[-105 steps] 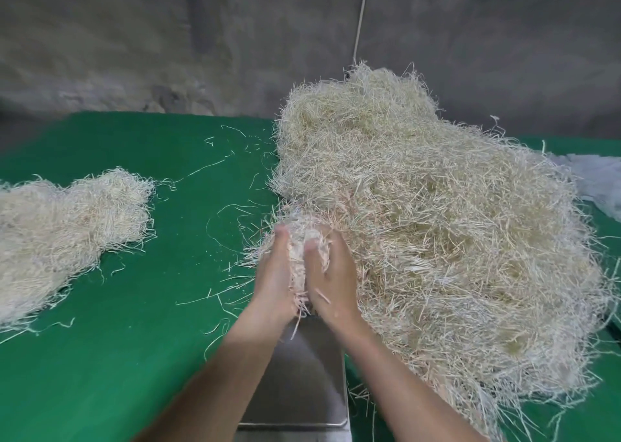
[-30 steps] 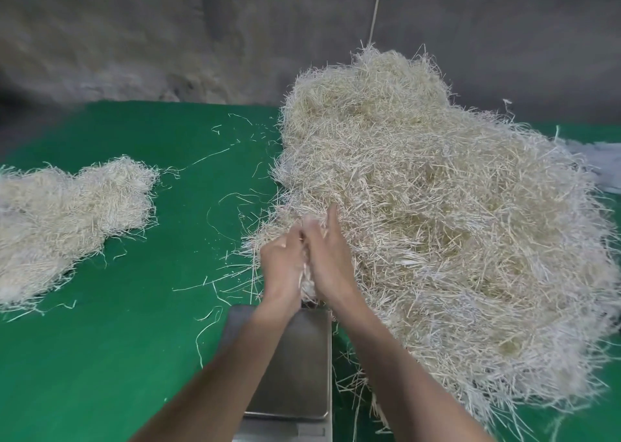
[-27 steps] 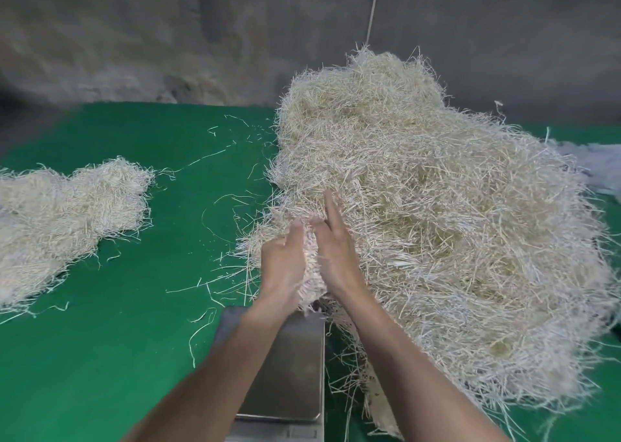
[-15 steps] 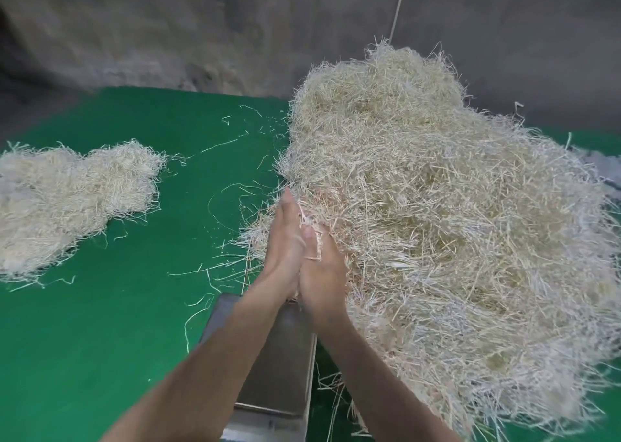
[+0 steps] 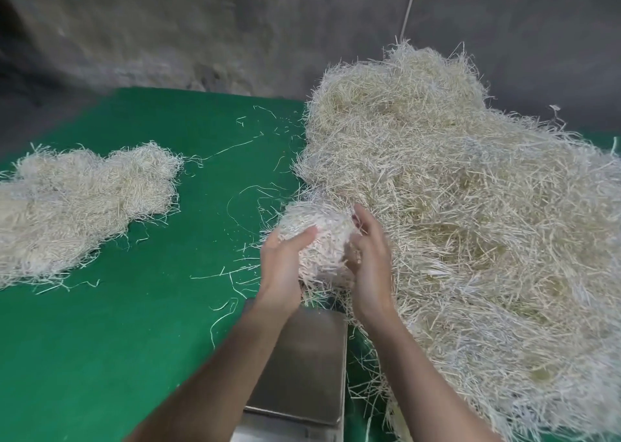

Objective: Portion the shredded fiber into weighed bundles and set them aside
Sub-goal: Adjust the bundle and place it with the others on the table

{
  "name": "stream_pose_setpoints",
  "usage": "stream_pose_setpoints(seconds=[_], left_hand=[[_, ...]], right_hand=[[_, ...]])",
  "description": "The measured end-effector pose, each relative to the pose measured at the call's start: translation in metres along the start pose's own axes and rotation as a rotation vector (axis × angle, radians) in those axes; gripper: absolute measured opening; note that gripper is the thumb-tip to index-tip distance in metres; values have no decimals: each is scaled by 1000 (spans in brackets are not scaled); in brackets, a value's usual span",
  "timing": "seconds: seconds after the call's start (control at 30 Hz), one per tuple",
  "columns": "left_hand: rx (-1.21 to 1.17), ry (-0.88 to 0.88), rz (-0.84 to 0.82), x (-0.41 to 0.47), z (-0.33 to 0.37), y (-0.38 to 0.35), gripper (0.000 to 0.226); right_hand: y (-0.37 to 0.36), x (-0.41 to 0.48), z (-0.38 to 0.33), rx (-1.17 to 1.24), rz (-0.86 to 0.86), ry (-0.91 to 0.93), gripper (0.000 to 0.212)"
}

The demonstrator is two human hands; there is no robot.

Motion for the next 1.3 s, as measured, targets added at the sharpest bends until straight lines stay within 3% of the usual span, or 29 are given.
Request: stream_pose_setpoints(seconds=[0.07,0.1,0.13,0.2,0.27,0.33,0.4,0.47,0.53,0.6,0.7,0.77,0.83,0.9,0.97,1.03,1.1,1.17,1.23,1.3], left_hand=[[82,-13,-139,-2,2,-3,59],[54,14,-203,-5,0,-5,39],[-12,70,-263,-5,0,-7,34],[-115,153,-293,-1,4,-3,58],[-111,94,-116,15,21,11,44],[43,-22,121,22,33,27,37],[153,-52,95,16,28,24,42],[164,-29,-18,12,21,25,49],[176,-43,-10,24,26,41,49],[165,-139,103,42,37,63,51],[364,-290,93,55,41,83,54],[522,-388,89,61,46,93,52],[641,-448,193,74,56,106,40],[511,-409,294,79,65,121,30],[229,-344,284,78,63,132,36],[67,-304,118,70,58,146,28],[89,-277,-61,63,44,155,52],[95,-183,-82,62,27,166,43],[112,-198,16,67,18,183,23],[52,-153,101,73,17,198,23]], right_hand=[[-18,9,-15,-208,-70,88,27],[-24,16,-20,-258,-48,102,21],[-27,20,-21,-287,-4,119,19],[-37,12,-19,-349,91,236,19],[-56,-13,-5,-393,101,306,13],[-70,-15,1,-351,59,229,18],[-63,6,1,-254,111,125,31],[-58,17,-7,-220,220,156,41],[-77,3,4,-265,246,189,39],[-104,-11,21,-316,190,151,31],[-117,2,34,-231,185,61,8],[-134,11,34,-171,71,57,22],[-163,8,40,-81,-80,43,28],[-177,12,48,-11,-38,15,20],[-177,27,56,100,129,-118,6],[-183,38,63,174,168,-243,10],[-198,42,73,206,144,-315,9],[-215,40,83,200,132,-307,10],[-227,42,91,90,133,-185,8],[-242,43,98,-37,77,-87,7]])
Point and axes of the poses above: each hand's wrist, its own x-axis towards the middle knuckle, its own y-axis out of the back of the hand, z = x × y, the point moved 5 cm from there along x, towards the middle knuckle, and after that the axes turned 11 degrees about x, right-handed, at the moved point
